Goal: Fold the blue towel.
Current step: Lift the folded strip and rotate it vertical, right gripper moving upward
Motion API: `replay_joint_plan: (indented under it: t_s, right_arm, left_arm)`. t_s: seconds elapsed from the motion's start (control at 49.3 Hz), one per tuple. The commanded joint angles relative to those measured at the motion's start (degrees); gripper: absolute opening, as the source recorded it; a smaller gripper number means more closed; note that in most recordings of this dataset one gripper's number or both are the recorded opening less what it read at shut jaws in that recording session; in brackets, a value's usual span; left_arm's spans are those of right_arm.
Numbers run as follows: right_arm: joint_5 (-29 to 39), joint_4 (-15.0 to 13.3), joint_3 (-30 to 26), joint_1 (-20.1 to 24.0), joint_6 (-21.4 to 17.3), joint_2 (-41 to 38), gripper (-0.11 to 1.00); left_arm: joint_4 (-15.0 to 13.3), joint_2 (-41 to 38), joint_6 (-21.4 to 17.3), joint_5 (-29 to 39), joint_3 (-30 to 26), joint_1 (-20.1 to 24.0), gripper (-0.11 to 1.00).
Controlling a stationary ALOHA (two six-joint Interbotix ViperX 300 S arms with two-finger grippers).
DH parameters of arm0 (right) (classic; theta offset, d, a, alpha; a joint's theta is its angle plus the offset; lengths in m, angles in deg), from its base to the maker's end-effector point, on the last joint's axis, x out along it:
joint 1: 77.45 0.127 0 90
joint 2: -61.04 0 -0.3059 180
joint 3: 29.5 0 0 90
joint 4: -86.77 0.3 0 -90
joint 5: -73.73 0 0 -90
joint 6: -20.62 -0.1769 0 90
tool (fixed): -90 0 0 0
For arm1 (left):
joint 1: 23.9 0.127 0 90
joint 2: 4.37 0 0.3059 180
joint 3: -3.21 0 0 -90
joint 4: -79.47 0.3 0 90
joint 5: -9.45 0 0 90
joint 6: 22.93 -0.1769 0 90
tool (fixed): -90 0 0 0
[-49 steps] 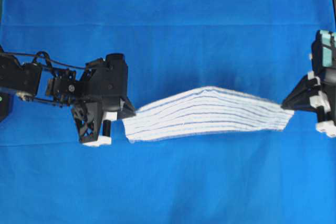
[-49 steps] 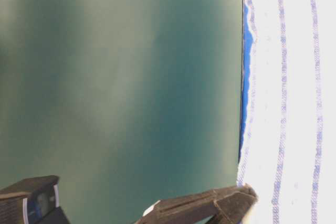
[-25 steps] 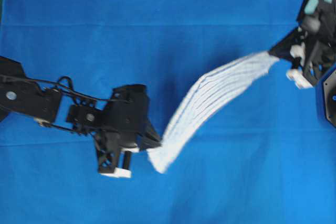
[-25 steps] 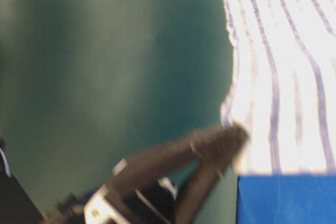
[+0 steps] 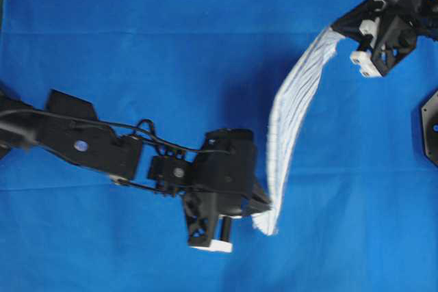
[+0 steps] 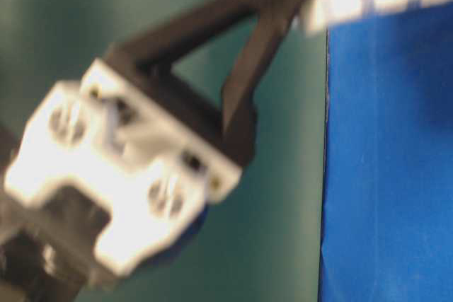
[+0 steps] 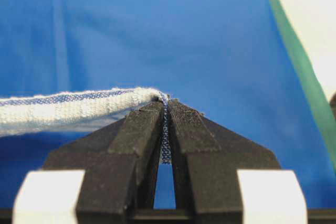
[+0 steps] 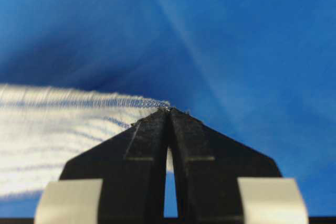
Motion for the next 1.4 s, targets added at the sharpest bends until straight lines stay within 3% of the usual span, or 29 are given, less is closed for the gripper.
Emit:
replay_joint_plan:
  t_s: [0.0,0.365,0.649,0.831,1.014,1.379]
  right_arm:
    - [-1.85,-0.62,-2.29,-1.14,0.18,-1.05,0.01]
    - [-3.87,-0.88,-4.04,-3.16,0.44,-3.96,0.01]
    - [-2.02,-0.88,-2.81,-3.34,0.35,-1.58,0.01]
    - [-1.76,-0.88,-3.96,-3.34,0.35,-4.75,0.01]
    - [-3.43,-0.88,-8.35,-2.55,0.70,-13.18,0.01]
    - [-6.68,-0.88,-21.80,0.44,1.41,-31.90,0.01]
  left_arm:
    - [-0.09,-0.97,-0.09,-1.14,-3.69,-0.18,0.02]
    - [0.00,-5.80,-0.18,-1.32,-10.02,0.26,0.02]
    - [0.00,-10.46,-0.18,-7.38,-13.45,1.49,0.02]
    - [0.00,-12.22,-0.18,-7.91,-14.15,2.11,0.02]
    - [0.00,-10.28,-0.18,-8.35,-9.32,2.11,0.02]
    - [-0.53,-2.99,2.46,-16.17,8.79,1.05,0.02]
